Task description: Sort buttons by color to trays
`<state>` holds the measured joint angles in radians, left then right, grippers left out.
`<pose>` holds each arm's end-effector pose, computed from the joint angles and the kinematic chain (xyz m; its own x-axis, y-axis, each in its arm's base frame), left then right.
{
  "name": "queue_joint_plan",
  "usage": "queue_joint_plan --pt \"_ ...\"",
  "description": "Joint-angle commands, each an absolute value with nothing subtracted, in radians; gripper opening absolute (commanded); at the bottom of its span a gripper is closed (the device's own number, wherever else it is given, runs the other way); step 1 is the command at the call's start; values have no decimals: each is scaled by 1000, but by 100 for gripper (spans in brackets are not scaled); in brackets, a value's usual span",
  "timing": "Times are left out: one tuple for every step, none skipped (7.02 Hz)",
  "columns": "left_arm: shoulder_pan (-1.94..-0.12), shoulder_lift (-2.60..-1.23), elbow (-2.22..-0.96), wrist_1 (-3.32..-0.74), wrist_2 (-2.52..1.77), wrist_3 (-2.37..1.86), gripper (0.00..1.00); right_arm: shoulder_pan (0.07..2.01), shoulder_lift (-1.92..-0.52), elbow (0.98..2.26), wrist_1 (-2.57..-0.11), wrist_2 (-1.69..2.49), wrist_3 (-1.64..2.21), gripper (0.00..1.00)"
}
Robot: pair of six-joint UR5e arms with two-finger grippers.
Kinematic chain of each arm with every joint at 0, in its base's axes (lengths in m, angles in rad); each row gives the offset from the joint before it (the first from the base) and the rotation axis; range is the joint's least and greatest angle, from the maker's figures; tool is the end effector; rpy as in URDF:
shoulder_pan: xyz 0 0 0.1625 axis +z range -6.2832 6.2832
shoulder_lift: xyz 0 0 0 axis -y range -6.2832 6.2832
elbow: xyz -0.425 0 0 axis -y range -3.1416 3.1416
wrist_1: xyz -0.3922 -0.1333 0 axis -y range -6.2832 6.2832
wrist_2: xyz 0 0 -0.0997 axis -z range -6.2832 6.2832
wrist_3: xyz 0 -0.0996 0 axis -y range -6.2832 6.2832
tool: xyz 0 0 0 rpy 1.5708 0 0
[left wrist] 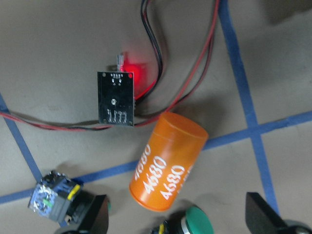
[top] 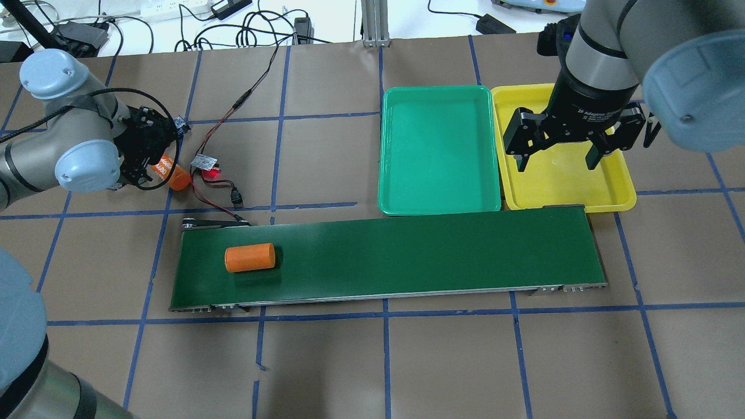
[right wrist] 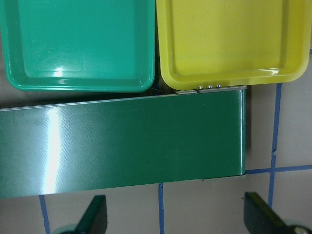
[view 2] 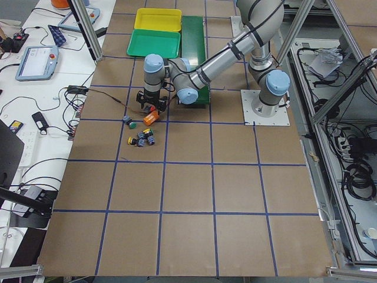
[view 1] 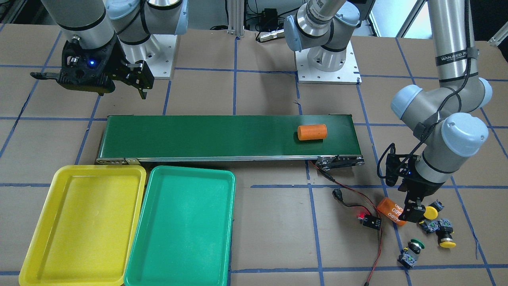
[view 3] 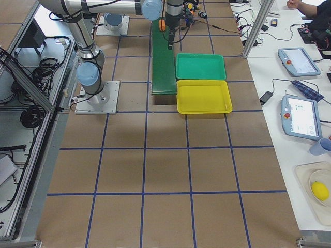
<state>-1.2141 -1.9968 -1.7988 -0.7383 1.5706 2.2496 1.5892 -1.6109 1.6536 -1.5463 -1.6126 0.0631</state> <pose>0.0855 -0.6113 0.2306 0.3209 0.9370 -0.1383 0.9451 -0.3072 0.1113 0.1377 -0.4651 0.4644 -0.9981 0.0418 0.0458 0.0447 0.9969 0.0644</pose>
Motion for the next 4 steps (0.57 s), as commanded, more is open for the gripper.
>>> queue_joint_plan --pt "-1189 -2031 -1805 -712 1510 2253 100 1591 -1612 1654 -1546 -1611 63 100" --pt "-1189 -2034 -1812 -713 1511 2246 100 1591 -1611 1654 -1546 -1608 63 100" --pt "-1189 -2037 -1825 -695 1511 2243 100 1591 -1612 1654 -1546 -1609 64 100" --pt "-1189 -2043 -1838 -646 1509 2247 100 1591 -1612 1654 -1546 -1609 64 100"
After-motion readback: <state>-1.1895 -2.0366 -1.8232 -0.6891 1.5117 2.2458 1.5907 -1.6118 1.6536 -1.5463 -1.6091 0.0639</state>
